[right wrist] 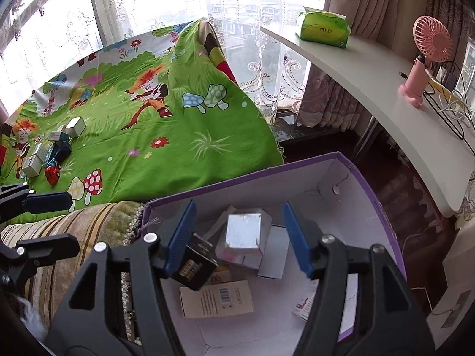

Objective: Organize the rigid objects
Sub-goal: 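Move both open tools back over the table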

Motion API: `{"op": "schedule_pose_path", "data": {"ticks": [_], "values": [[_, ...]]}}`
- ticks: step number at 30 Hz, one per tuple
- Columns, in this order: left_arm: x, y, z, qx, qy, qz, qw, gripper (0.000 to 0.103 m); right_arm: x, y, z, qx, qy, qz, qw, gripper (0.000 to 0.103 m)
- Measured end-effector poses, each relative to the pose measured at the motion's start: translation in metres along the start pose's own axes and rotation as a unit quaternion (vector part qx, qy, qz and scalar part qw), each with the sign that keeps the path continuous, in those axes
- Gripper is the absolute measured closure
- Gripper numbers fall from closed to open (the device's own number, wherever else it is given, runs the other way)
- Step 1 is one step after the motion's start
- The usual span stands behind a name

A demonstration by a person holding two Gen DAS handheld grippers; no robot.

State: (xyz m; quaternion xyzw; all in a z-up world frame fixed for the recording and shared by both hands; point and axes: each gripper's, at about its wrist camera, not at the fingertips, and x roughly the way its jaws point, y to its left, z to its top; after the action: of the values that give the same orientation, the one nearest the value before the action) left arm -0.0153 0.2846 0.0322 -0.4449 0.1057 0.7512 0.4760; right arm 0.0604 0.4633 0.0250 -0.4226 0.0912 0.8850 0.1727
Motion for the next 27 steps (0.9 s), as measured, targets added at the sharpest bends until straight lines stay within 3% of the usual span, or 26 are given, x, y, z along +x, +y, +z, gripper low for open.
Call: {"op": "schedule_pose_path", "data": {"ticks": [8,13,20,27], "values": [[-0.005,0.015,0.001,-0.017,-0.007,0.012,0.9997,0.043,0.004,0.011,0.002,-0.001,0.007,0.014,1.000,0.033],[-0.012,0.038,0.002,-0.037,-0.013,0.039,0.9985,0.043,0.002,0.027,0.009,-0.009,0.001,0.027,1.000,0.033],[-0.035,0.087,0.001,-0.058,-0.026,0.120,0.9907,0.043,0.008,0.065,0.024,-0.028,0.000,0.056,0.998,0.032],[-0.070,0.157,-0.012,-0.091,-0.038,0.200,0.9747,0.043,0.017,0.122,0.043,-0.056,-0.003,0.089,0.994,0.029]]}}
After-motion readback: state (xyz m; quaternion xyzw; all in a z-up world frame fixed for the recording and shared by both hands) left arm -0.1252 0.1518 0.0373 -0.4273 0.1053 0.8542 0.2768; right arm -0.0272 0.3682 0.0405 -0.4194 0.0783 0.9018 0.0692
